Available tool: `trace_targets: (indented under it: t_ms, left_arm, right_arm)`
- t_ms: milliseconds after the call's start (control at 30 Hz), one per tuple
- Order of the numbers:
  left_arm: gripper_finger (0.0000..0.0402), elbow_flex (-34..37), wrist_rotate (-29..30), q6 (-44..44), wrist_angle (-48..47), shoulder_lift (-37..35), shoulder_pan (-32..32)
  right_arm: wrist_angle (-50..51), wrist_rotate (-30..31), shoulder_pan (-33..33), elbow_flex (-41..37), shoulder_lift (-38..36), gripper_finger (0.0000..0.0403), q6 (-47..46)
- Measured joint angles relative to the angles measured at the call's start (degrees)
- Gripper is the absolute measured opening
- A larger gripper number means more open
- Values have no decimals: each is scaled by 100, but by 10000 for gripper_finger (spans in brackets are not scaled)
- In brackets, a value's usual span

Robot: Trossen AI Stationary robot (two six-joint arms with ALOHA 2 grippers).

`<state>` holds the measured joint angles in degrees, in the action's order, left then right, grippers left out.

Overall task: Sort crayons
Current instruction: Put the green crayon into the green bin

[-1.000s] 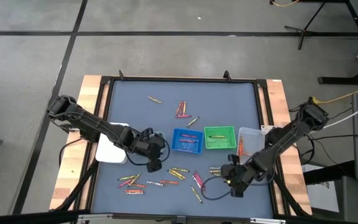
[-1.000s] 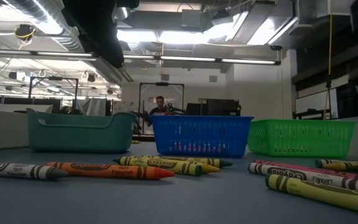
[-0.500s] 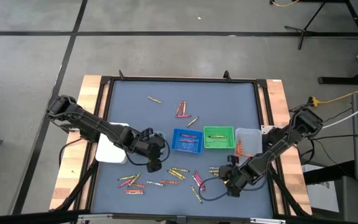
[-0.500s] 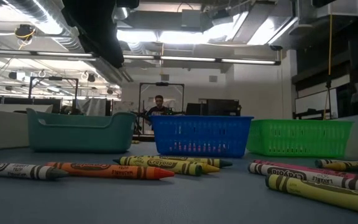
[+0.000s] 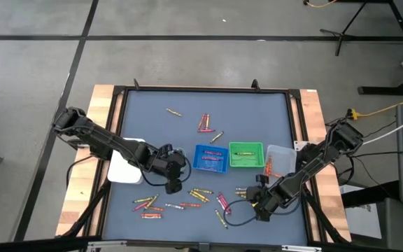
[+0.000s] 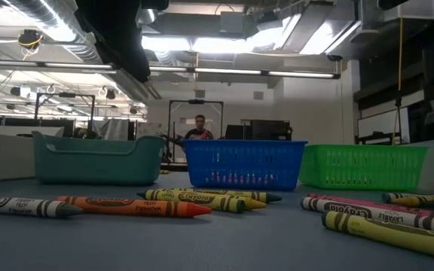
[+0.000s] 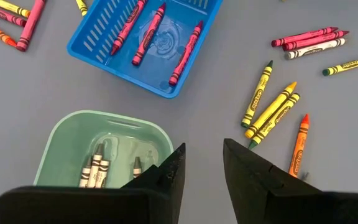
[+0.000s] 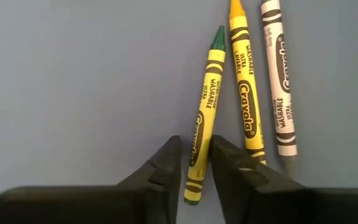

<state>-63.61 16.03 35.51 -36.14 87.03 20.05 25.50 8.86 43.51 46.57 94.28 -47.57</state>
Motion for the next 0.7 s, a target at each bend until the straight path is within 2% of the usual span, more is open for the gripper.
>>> trace_targets:
  t_ms: [167, 300, 533, 700]
  left_arm:
    - [92, 1, -1, 0, 0, 0, 0]
    - [92, 0, 0, 0, 0, 1, 0]
    - [92, 0, 0, -7, 0, 1, 0]
    - [92, 0, -1, -7, 2, -1, 0]
  right_arm:
    - [-8, -7, 0, -2, 4, 28, 2]
    - [-3, -62, -2, -2, 4, 9, 2]
    - [110, -281, -11, 139, 17, 27, 25]
    - [340, -503, 3, 536, 38, 31, 282]
